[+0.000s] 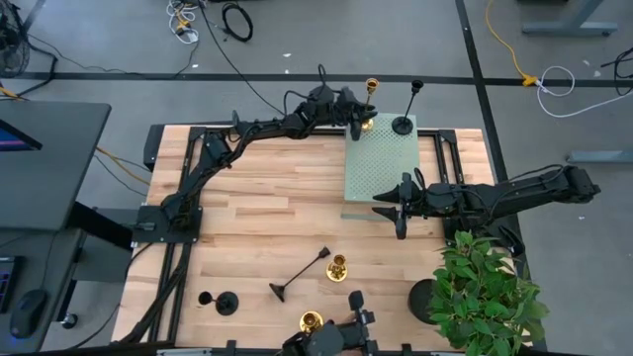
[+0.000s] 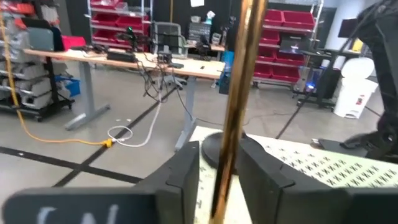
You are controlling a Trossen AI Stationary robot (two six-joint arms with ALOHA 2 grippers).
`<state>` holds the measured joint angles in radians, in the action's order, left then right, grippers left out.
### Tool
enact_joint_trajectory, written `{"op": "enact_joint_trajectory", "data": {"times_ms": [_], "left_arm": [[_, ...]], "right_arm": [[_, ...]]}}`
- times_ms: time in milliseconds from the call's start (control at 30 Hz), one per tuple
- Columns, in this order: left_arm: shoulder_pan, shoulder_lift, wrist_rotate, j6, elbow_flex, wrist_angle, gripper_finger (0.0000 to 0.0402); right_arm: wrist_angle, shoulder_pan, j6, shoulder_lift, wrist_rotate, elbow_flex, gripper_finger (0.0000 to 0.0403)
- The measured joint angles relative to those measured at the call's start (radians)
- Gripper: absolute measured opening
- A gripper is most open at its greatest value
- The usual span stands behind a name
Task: Pick & Place candle stick holders
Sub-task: Put the left light brown candle holder on the shelf, then put the right black candle holder on top of the shelf aligned with other black candle holder
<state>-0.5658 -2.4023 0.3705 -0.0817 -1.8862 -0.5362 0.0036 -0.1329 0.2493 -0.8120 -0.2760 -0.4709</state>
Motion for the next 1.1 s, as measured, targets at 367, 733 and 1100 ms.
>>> {"op": "enact_joint_trajectory", "data": {"times_ms": [367, 733, 1100], "left_arm": [[-0.027, 0.046, 0.088, 0.000, 0.000, 0.136, 0.0156], [-0.027, 0.152, 0.028, 0.120, 0.000, 0.457, 0.0154], [-0.018, 0.290, -0.004, 0.184, 0.001, 0.889, 0.0154]], "right_arm": [[-0.014, 0.000, 0.000, 0.000, -0.001, 0.000, 0.0162], [-0.006, 0.000, -0.004, 0.000, 0.000, 0.000, 0.0162], [-0.011, 0.000, -0.015, 0.000, 0.006, 0.000, 0.0162]]}}
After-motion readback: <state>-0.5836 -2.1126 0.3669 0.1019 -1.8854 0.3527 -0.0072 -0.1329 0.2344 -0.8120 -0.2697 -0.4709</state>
